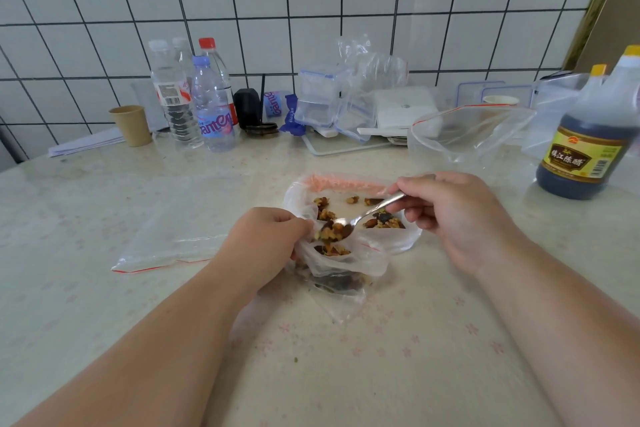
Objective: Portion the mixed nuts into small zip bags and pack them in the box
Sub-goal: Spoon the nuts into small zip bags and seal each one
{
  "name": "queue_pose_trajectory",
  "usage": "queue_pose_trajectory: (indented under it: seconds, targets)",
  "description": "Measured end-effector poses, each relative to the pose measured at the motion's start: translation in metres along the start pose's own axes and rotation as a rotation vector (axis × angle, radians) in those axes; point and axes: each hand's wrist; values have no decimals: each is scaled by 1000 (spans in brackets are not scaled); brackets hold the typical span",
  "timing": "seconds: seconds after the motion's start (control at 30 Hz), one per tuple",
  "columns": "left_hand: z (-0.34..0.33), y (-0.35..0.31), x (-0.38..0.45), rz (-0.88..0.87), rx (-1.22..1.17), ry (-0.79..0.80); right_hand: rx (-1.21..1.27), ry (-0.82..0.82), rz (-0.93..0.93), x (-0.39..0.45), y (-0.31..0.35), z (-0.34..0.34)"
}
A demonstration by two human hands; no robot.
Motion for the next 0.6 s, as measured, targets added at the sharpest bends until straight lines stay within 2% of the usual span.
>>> queue_pose_trajectory:
  seconds: [0.17, 0.33, 0.5, 0.6]
  targets:
    - [-1, 1, 0, -15, -14, -4, -102, 213, 276, -11, 1, -4]
    - [-1, 3, 2, -27, -15, -20, -184, 324, 387, -15, 0, -5]
    - [0, 5, 3, -38, -37, -36, -48, 310, 380, -10, 2, 1]
    - [0, 4, 3, -41, -5, -39, -4, 236, 372, -7, 2, 4]
Point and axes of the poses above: each hand's wrist, its own x-axis towards the middle knuckle, its own z-axis out of the back of the hand, y = z × x, and after that the axes turned 2 degrees about -y, right-handed
